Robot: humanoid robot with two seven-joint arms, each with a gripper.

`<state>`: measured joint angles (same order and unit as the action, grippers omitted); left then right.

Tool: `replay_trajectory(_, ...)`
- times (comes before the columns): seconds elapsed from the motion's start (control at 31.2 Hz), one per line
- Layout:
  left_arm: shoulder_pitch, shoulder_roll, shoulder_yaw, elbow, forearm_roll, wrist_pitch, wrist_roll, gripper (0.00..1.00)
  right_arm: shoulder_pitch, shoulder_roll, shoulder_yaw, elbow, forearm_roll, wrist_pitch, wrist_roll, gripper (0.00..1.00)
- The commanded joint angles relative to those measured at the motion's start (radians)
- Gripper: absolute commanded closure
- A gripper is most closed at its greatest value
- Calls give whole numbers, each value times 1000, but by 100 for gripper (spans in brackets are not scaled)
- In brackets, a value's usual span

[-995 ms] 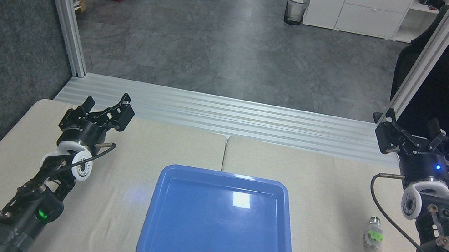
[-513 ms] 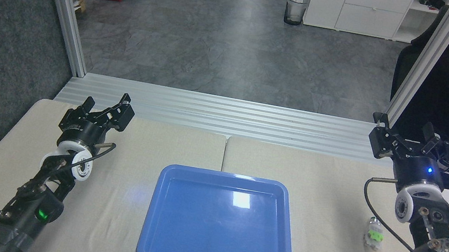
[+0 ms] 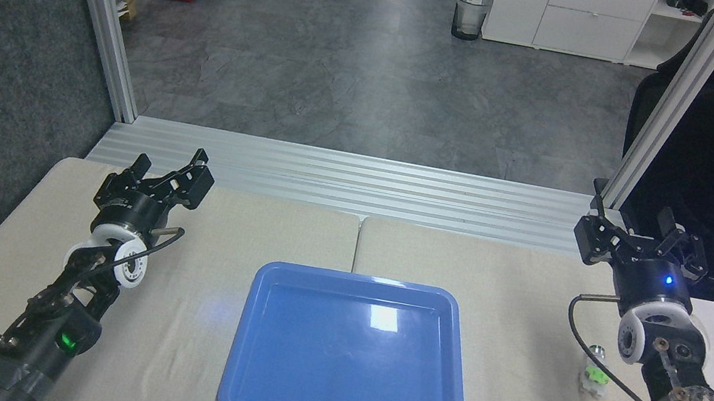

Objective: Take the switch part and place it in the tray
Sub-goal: 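Raise the right gripper and move it above the small switch part, then lower the right gripper onto the switch part and close it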

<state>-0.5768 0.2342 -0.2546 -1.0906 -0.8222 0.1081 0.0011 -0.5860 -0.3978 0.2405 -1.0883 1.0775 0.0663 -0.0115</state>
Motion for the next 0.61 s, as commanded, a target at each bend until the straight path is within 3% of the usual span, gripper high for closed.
replay_trajectory(0.0, 0, 1, 0, 0, 0, 1, 0, 0, 34, -6, 17, -38, -4, 15, 18, 2)
replay_trajectory(0.16, 0, 1, 0, 0, 0, 1, 0, 0, 80, 2, -15, -131, -11, 50, 19, 2)
replay_trajectory(0.32, 0, -1, 0, 0, 0, 1, 0, 0, 196, 7, -43, -214, -1, 69, 31, 2)
replay_trajectory(0.42, 0, 1, 0, 0, 0, 1, 0, 0, 280, 5, -36, -280, 1, 171, 38, 3)
replay_trajectory(0.58, 0, 1, 0, 0, 0, 1, 0, 0, 364, 5, -36, -265, 2, 228, 73, 3)
